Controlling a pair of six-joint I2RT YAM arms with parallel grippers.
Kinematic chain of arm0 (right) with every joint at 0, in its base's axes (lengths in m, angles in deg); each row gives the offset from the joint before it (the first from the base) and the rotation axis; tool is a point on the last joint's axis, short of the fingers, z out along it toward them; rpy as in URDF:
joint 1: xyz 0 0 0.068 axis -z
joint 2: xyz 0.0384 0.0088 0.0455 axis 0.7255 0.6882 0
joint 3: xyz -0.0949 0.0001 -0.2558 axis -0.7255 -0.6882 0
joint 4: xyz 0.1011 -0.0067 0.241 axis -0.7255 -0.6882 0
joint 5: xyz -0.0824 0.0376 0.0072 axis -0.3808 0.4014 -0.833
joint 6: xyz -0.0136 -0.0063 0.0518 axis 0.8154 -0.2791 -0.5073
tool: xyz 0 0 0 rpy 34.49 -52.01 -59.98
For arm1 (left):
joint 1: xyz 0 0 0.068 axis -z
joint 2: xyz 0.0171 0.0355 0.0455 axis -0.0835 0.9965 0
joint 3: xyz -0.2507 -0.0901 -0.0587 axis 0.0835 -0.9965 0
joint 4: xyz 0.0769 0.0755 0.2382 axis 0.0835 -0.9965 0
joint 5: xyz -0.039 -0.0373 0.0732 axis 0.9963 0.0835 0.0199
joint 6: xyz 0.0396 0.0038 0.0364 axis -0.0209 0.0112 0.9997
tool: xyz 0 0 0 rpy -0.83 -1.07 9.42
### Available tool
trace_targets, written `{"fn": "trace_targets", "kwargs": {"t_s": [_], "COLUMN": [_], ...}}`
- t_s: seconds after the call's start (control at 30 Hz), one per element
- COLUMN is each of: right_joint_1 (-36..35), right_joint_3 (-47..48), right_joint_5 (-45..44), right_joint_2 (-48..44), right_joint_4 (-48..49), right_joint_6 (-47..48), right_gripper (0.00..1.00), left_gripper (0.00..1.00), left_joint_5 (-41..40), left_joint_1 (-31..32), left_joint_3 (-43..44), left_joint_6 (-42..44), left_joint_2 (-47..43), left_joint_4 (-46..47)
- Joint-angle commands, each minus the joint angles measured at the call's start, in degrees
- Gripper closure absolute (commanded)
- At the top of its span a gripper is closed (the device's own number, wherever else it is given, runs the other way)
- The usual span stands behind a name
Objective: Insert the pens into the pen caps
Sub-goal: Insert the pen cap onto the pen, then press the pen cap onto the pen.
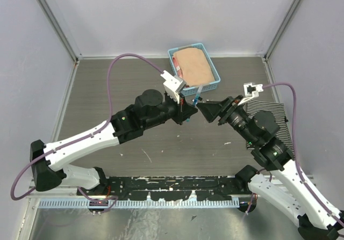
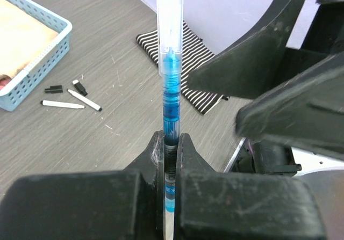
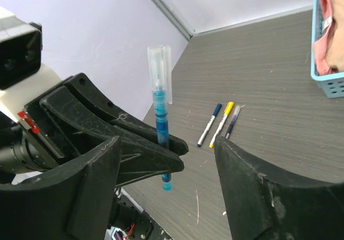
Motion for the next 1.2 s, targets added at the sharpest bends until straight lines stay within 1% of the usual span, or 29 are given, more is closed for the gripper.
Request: {"fn": "trace_targets", "kwargs": {"t_s": [0.0, 0.07, 0.17, 0.5, 0.77, 1.03, 1.17], "right_joint_1": [-0.12, -0.16, -0.16, -0.17, -0.15, -0.17, -0.17], "right_joint_3": [6.92, 9.22, 11.65, 15.18, 15.71, 15.49, 15.05], "right_joint_5": [-6.15, -7.96, -7.70, -3.03, -1.02, -0.04, 0.40], "right_joint_2": [-1.73, -0.94, 0.97, 5.43, 8.60, 9.40, 9.89], "right_joint_4": [-4.48, -7.09, -8.16, -3.37, -3.45, -2.45, -2.40], "right_joint_6": [1.13, 0.30, -0.81, -1.76, -1.67, -1.23, -1.24], "right_gripper": [0.24, 0.24, 0.24, 0.27, 0.43, 0.51, 0.57], "left_gripper": [1.00, 1.00, 1.00, 1.00, 1.00, 1.00, 1.00], "left_joint_5": [-1.42, -0.27, 1.89, 5.56, 7.80, 8.57, 9.00], "left_joint_1": [-0.12, -0.11, -0.05, -0.05, -0.12, -0.04, -0.14], "left_joint_3": [-0.66, -1.92, -3.70, -5.25, -4.09, -3.29, -3.00], "left_joint_6": [2.52, 3.18, 4.08, 3.81, 4.07, 4.03, 3.98], "left_joint_2": [-4.72, -6.00, -7.36, -8.09, -6.73, -5.45, -5.05], "left_joint_4": [0.60, 0.32, 0.36, -0.96, -1.31, -1.71, -1.71]}}
